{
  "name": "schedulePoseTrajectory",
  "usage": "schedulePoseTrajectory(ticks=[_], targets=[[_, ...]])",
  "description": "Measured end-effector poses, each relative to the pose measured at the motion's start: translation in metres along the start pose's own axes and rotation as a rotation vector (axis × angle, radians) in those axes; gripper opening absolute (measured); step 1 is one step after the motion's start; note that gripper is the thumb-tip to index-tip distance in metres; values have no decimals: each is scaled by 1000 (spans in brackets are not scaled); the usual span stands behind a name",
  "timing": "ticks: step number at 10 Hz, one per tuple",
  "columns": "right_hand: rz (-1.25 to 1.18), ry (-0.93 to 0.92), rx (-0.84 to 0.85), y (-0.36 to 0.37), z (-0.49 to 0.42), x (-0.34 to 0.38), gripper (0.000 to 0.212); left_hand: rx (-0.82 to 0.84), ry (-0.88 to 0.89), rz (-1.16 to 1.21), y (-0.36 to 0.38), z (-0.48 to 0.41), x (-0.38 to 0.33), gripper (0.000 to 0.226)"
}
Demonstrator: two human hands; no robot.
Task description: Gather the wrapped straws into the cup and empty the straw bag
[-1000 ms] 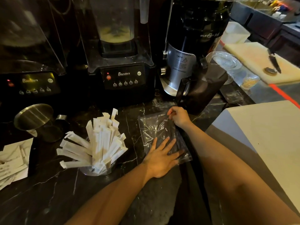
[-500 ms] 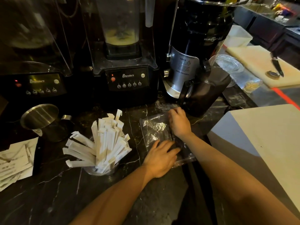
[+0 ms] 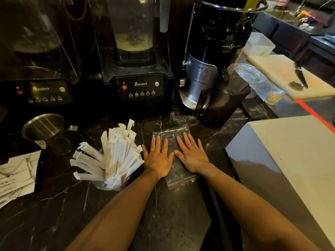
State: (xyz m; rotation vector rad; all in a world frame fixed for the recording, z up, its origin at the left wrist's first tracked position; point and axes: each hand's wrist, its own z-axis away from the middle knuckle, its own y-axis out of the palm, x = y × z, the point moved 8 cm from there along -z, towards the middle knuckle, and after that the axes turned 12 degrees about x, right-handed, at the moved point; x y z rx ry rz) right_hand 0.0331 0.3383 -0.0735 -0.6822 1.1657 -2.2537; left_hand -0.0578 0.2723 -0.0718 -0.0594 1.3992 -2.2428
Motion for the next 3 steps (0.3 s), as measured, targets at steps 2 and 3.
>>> schedulePoseTrajectory(ticks=[2, 3], targets=[[-21, 60, 59, -2, 5, 0, 61, 49, -24, 15, -6, 5, -1, 60], [-59, 59, 8, -13, 12, 2, 59, 14, -14, 78, -15, 11, -15, 59]])
